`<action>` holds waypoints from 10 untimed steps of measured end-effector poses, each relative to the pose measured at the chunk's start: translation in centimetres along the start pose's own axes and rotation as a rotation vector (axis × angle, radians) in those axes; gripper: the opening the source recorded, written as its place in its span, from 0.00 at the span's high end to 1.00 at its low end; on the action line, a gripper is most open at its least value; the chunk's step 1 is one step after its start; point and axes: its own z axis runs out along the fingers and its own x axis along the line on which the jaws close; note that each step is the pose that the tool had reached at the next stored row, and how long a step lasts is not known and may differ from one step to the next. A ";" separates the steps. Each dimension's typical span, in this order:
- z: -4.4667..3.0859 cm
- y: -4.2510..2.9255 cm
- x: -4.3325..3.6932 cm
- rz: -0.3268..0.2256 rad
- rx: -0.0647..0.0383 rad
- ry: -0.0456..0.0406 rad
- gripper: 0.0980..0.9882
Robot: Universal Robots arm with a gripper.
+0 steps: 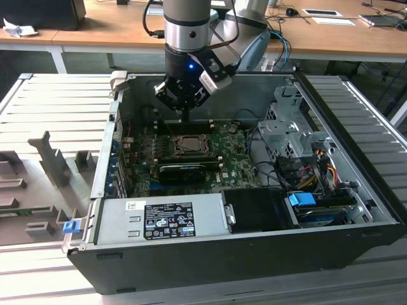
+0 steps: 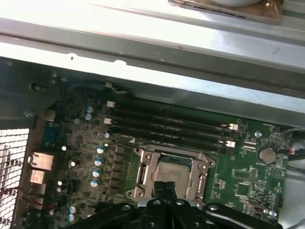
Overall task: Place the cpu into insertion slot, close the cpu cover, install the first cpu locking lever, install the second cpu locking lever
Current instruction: 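Install the first cpu locking lever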
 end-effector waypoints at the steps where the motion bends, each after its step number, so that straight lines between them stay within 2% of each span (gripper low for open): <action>1: 0.03 0.04 0.19 0.000 -0.001 -0.0003 0.99; 5: 0.13 0.16 0.88 0.000 -0.002 -0.0005 0.99; 10: 0.28 0.23 1.34 0.000 -0.002 -0.0004 0.99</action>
